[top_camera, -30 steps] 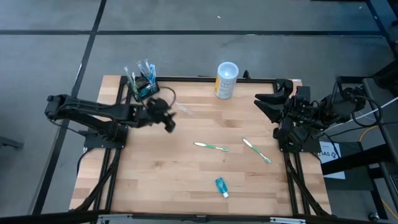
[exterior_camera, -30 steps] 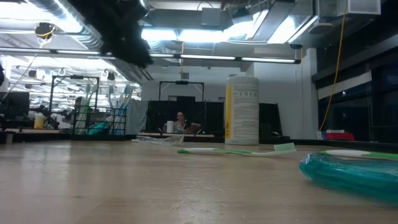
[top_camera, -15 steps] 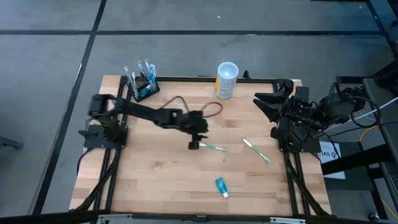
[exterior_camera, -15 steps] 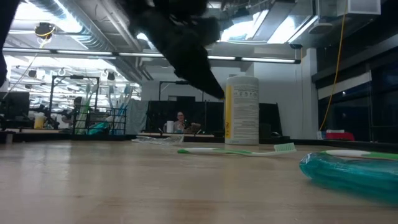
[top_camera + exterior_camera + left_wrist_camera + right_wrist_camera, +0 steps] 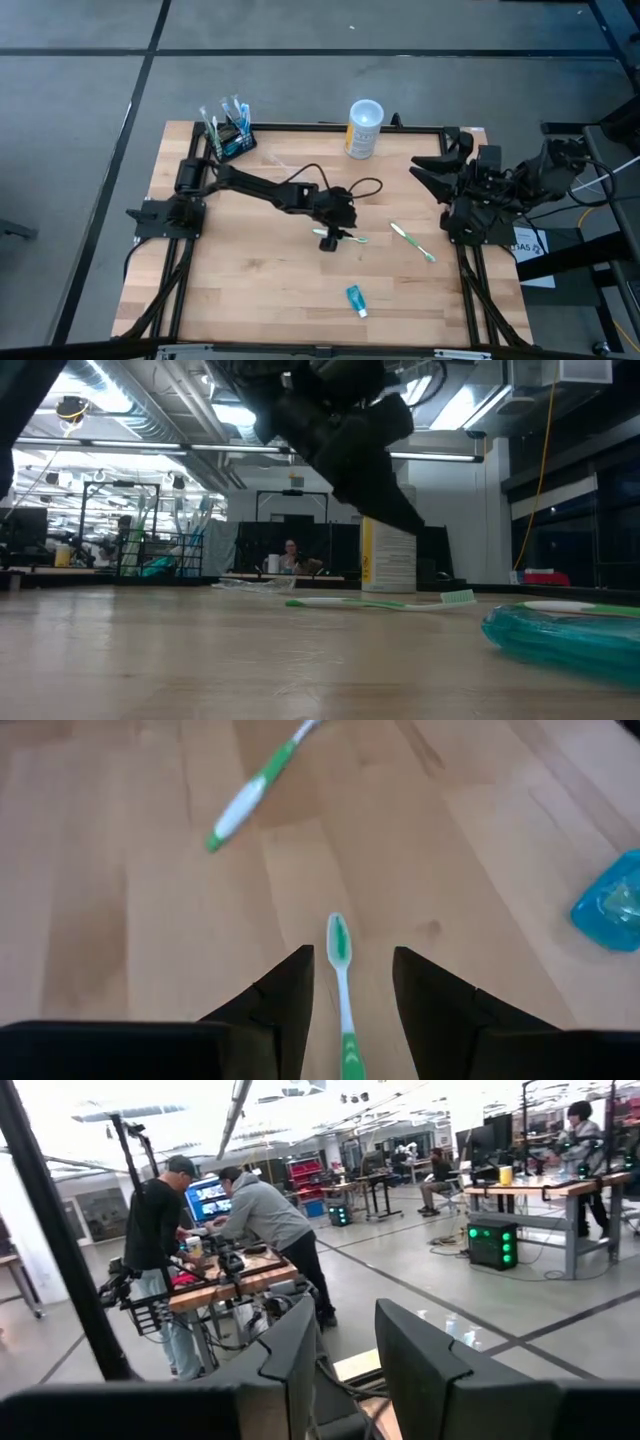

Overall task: Pick & Place toothbrushing station
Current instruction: Put the green toothbrush into the left section of the black organizer

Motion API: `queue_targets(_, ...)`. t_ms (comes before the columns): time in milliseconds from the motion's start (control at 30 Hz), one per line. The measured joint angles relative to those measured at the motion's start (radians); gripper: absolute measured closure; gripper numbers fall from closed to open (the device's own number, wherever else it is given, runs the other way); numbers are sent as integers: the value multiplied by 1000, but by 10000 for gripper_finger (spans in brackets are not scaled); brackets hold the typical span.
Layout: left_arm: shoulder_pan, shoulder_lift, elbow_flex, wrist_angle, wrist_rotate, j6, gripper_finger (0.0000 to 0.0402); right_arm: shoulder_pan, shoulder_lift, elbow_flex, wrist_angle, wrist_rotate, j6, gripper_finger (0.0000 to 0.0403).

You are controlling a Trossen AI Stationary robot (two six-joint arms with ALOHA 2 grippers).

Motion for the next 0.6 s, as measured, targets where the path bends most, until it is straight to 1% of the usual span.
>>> queue_targets(167,-1,48,-2,13,-18,-25,272,23,0,0,7,0,-8,293)
queue_targets(367,0,75,-2,52,22,-35,272,36,-1,0,22,4,-23,293)
queue_targets(600,0,94,-1,89,36,-42,272,36,-2,0,26,8,-34,293)
